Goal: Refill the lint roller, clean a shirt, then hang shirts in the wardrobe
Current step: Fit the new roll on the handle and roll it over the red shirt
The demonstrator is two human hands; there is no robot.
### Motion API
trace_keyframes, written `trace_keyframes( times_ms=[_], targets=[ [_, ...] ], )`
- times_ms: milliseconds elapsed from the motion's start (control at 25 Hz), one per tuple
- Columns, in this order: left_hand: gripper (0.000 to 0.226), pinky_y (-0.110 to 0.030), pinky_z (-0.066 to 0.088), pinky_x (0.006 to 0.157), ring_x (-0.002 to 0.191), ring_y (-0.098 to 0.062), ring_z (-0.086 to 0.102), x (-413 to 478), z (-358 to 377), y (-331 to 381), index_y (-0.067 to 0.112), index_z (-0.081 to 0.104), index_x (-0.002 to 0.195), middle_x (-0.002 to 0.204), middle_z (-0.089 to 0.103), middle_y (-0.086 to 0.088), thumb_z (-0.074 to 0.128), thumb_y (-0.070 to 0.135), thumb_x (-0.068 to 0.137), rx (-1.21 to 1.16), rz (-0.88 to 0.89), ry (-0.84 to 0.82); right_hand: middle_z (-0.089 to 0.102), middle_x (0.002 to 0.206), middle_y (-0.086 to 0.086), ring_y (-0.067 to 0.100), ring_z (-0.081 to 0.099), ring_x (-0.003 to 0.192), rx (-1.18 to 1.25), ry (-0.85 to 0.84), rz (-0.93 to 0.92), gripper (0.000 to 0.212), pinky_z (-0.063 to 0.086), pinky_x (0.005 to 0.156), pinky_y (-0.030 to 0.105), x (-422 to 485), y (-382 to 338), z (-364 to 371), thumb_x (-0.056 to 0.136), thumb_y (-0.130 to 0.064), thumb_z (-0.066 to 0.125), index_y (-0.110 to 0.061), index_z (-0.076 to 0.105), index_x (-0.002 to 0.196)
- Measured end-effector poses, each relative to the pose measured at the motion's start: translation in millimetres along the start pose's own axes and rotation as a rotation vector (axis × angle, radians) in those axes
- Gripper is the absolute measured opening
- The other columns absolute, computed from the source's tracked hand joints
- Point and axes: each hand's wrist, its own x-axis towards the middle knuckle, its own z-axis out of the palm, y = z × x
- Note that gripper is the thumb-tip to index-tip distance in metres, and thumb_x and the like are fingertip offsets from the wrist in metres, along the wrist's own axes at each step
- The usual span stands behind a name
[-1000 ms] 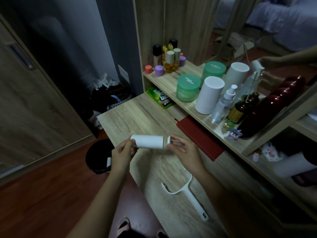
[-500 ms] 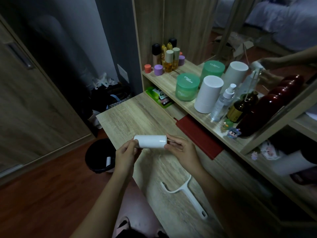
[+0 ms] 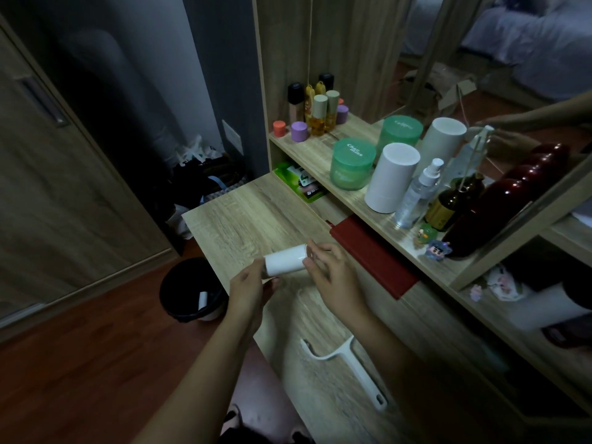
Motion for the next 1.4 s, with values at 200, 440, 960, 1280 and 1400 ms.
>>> trace_keyframes(
  times_ms=[200,440,960,1280,1400],
  targets=[
    [0.02,-0.017,0.053,0.052,0.062,-0.018,0.057,4.9,13.2,4.2,-0.001,0.056,0.103,0.084,0.057,-0.011,0.053,0.017,0.094,-0.082,-0.042,-0.002,0.061,0.111,-0.002,0.007,0.055,0.102,0.073,0.057,0.01,0.026,0.043,0.084,0.016,3.1,-6.7,-8.0,0.086,-0.021,0.063,-0.015,0.055,0.11],
    [0.017,-0.023,0.056,0.055,0.07,-0.021,0.062,17.3,21.0,-1.4,0.004,0.053,0.091,0.089,0.058,-0.013,0.056,0.02,0.093,-0.162,-0.136,0.021,0.053,0.122,-0.004,0.007,0.05,0.116,0.263,0.103,0.096,0.04,0.041,0.095,0.014,-6.0,-10.9,-20.9,0.087,-0.012,0.06,-0.019,0.043,0.123],
    [0.022,-0.02,0.056,0.049,0.072,-0.023,0.064,19.7,20.0,-21.4,0.003,0.054,0.094,0.089,0.059,-0.016,0.059,0.024,0.091,-0.135,-0.21,0.028,0.06,0.112,0.016,0.03,0.058,0.099,-0.47,-0.124,0.833,0.055,0.048,0.08,0.035,-104.5,82.6,6.2,0.082,-0.056,0.049,-0.007,0.058,0.105],
    [0.009,-0.02,0.055,0.054,0.076,-0.016,0.061,26.1,-4.0,-16.2,0.009,0.06,0.09,0.089,0.06,-0.008,0.056,0.017,0.089,0.005,-0.15,-0.043,0.062,0.078,0.007,0.026,0.061,0.08,-0.403,-0.155,0.493,0.053,0.042,0.071,0.032,-47.1,26.7,-45.9,0.099,-0.043,0.02,-0.009,0.058,0.088],
    [0.009,-0.025,0.053,0.063,0.083,-0.013,0.058,27.7,-4.3,-13.3,0.01,0.061,0.091,0.095,0.058,-0.006,0.053,0.013,0.091,0.16,-0.073,-0.148,0.058,0.072,0.002,0.024,0.056,0.071,-0.525,-0.211,0.324,0.047,0.038,0.065,0.031,-29.1,5.9,-59.8,0.1,-0.039,0.023,-0.013,0.056,0.079]
  ],
)
